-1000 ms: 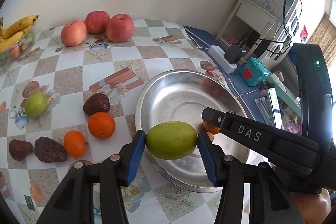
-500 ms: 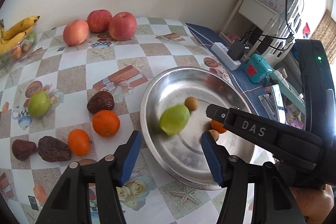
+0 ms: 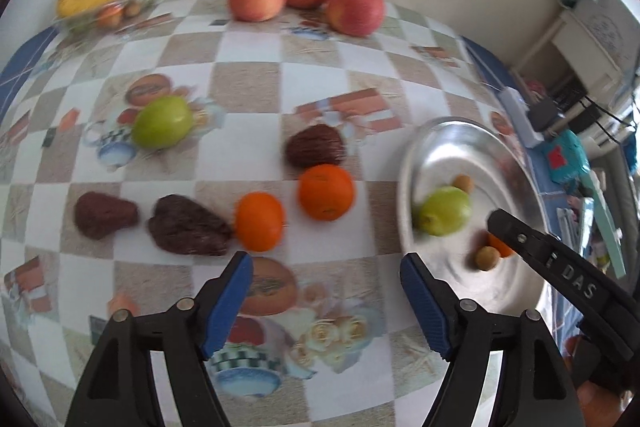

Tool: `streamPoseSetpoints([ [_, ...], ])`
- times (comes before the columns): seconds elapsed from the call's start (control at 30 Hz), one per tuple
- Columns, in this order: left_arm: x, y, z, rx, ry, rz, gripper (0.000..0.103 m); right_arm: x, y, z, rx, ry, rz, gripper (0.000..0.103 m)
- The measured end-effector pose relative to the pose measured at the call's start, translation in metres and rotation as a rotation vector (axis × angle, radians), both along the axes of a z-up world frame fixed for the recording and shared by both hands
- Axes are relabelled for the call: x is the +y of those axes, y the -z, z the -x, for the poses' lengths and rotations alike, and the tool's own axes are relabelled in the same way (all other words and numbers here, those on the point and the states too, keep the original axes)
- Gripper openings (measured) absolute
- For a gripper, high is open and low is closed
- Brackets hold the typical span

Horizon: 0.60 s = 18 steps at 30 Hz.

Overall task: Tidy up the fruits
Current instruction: 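Carry the pear and kiwi into the steel bowl and open both tools, then move both open tools back toward the dates and oranges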

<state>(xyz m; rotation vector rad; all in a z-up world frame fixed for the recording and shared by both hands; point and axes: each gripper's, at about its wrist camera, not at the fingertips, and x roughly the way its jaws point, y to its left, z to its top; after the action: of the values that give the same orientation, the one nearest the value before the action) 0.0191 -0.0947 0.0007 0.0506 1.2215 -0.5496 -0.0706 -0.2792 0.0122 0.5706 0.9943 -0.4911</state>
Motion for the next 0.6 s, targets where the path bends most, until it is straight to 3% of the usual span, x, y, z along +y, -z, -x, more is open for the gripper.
streamPoseSetpoints([
  [0.27,0.038,-0.012,-0.018,-0.043,-0.133,-0.022,0.081,0.025,-0.002,-0.011,0.009,-0.097,0.046,0.039],
  [0.3,0.040,-0.013,-0.019,-0.049,-0.141,-0.025,0.086,0.026,-0.001,-0.011,0.010,-0.101,0.053,0.039],
  [0.33,0.042,-0.013,-0.020,-0.055,-0.151,-0.030,0.099,0.027,-0.001,-0.012,0.013,-0.104,0.062,0.041],
  [0.37,0.043,-0.012,-0.021,-0.063,-0.163,-0.041,0.103,0.028,-0.001,-0.013,0.016,-0.104,0.070,0.058],
  [0.4,0.043,-0.012,-0.021,-0.074,-0.173,-0.050,0.103,0.028,-0.001,-0.013,0.017,-0.100,0.080,0.081],
  [0.43,0.044,-0.012,-0.021,-0.081,-0.181,-0.063,0.103,0.028,-0.001,-0.013,0.016,-0.095,0.091,0.090],
  [0.47,0.045,-0.010,-0.022,-0.083,-0.187,-0.079,0.103,0.028,-0.001,-0.012,0.016,-0.090,0.105,0.096],
  [0.6,0.045,-0.006,-0.022,-0.083,-0.200,-0.120,0.103,0.026,0.000,-0.012,0.029,-0.081,0.126,0.096],
])
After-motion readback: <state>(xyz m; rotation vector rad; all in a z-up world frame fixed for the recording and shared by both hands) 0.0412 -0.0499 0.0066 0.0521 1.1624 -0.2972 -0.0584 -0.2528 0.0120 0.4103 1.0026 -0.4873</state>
